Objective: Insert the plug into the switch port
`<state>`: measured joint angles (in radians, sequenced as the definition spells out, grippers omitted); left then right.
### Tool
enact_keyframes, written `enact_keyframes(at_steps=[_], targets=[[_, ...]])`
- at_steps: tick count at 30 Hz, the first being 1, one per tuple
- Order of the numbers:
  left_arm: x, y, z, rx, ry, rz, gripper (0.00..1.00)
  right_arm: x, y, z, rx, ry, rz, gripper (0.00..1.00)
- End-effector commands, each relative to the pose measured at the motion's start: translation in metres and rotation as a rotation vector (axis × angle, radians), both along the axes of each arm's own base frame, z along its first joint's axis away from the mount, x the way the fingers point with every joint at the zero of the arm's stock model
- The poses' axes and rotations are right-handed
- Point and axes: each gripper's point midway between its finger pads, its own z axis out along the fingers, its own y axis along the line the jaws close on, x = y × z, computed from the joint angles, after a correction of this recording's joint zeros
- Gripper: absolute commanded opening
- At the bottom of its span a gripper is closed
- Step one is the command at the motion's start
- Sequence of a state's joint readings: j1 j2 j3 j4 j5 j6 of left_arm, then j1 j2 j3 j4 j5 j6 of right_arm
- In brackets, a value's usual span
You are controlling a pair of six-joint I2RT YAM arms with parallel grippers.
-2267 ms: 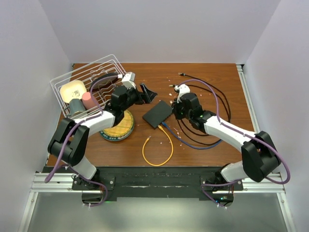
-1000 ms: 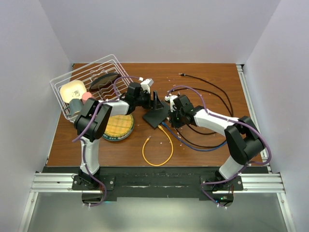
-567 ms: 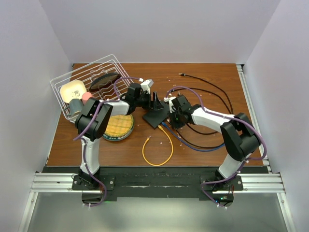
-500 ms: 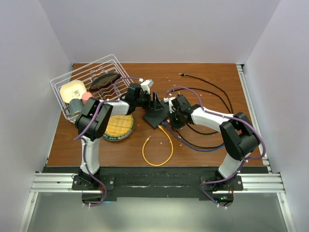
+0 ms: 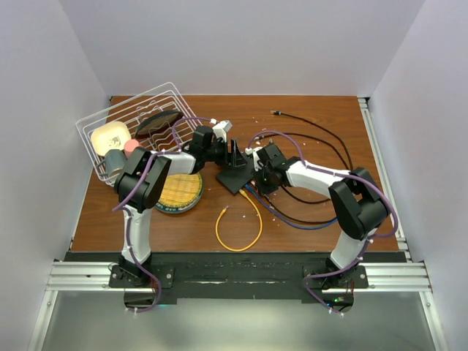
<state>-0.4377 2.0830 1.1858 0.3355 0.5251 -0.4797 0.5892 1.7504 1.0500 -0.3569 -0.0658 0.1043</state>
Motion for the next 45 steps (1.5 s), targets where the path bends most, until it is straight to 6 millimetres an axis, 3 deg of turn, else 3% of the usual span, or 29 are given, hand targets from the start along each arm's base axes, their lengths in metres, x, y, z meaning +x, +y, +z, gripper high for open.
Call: enact_keyframes(at_steps=[1,26,45], targets=[[0.004,-0.008,0.009,-0.047,-0.012,-0.029,0.70,0.008,0.003,0.004,-0.019,-0.018,0.008,0.00],[0.000,-0.010,0.007,-0.059,0.005,-0.041,0.69,0.021,-0.004,-0.002,-0.126,-0.024,-0.062,0.00],[-0.007,-0.014,0.011,-0.106,0.024,-0.050,0.69,0.021,0.039,0.019,-0.043,-0.076,0.004,0.00]])
